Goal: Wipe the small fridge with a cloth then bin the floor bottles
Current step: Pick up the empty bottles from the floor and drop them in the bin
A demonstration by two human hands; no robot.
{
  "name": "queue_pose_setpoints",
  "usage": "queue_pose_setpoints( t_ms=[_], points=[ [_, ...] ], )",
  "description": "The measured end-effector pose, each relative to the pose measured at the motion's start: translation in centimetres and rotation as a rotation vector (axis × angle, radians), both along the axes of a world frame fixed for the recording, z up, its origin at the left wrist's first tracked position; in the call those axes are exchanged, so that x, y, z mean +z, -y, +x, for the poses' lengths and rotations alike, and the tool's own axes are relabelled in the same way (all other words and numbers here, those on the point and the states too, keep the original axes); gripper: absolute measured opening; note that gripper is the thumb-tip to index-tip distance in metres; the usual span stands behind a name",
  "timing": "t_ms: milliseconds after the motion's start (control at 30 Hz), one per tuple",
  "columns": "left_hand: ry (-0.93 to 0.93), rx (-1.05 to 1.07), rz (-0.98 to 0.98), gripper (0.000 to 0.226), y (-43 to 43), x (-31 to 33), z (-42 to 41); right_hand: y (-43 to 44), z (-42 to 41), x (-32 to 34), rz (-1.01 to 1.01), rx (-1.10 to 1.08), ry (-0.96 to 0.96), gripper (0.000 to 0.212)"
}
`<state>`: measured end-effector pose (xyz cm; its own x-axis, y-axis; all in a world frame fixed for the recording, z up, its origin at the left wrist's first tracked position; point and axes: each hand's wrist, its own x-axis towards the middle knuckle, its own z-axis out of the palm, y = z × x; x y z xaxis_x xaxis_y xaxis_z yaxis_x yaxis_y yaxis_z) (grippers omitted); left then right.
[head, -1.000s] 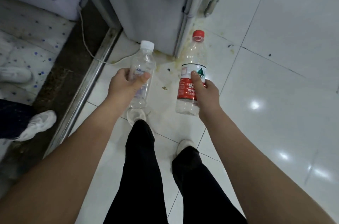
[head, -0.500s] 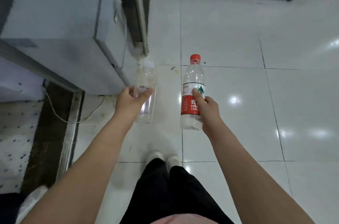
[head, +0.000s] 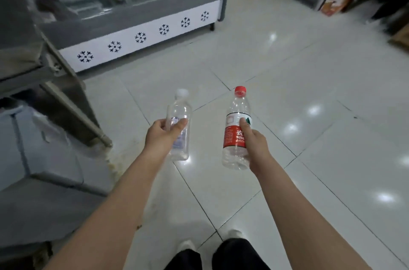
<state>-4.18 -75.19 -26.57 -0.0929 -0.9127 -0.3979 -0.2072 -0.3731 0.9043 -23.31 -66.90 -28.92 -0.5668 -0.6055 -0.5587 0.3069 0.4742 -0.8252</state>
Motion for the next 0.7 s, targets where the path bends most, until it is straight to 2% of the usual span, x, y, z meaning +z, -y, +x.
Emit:
queue_pose_setpoints(
  t_ms=[100,200,267,700],
  points=[
    [-0.028,-0.11,-0.03,0.018,0.3,1.7,-4.7,-1.8,-4.2,1.6,-0.005,-0.126,0.01,0.052],
    [-0.057,-0.212,-0.023,0.019,-0.1,2.8,-10.2,-4.0,-9.0,3.0,-0.02,-0.246,-0.001,0.044],
    [-0.078,-0.262,-0.019,0.021,-0.8,3.3,-14.0,-5.6,-12.3,3.4,-0.024,-0.299,-0.011,0.048],
    [-0.173,-0.45,-0.022,0.024,-5.0,6.6,-36.5,-12.9,-31.3,7.5,-0.064,-0.457,-0.087,0.053]
  ],
)
